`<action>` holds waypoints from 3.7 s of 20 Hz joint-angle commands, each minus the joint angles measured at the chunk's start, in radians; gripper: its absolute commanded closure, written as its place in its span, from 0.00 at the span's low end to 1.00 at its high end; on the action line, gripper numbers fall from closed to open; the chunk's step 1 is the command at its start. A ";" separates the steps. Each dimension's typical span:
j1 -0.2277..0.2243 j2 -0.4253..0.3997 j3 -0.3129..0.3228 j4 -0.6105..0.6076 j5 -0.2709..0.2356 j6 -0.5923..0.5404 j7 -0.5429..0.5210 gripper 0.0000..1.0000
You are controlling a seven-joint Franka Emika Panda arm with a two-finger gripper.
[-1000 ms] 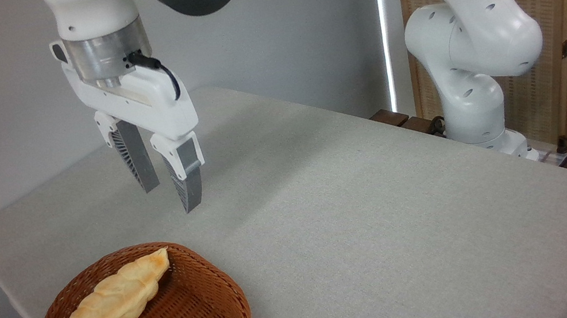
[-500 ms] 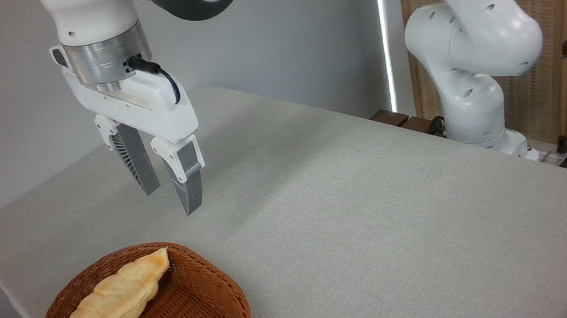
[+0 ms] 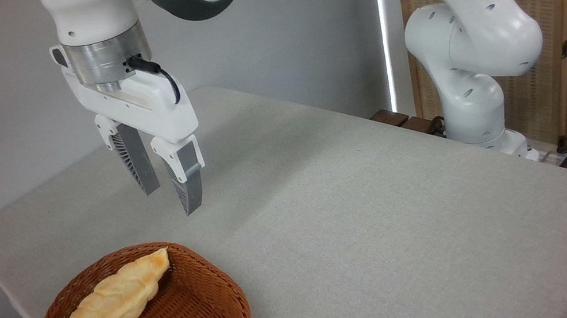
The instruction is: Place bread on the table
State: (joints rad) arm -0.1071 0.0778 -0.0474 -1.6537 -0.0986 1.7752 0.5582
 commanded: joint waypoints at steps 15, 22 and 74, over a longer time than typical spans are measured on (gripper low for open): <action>-0.006 0.177 0.003 0.012 -0.021 0.360 -0.049 0.00; -0.011 0.247 -0.005 0.014 -0.058 0.444 -0.050 0.00; -0.013 0.320 -0.032 0.045 -0.089 0.504 -0.130 0.00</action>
State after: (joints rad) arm -0.1191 0.3937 -0.0834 -1.6197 -0.1605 2.2695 0.4402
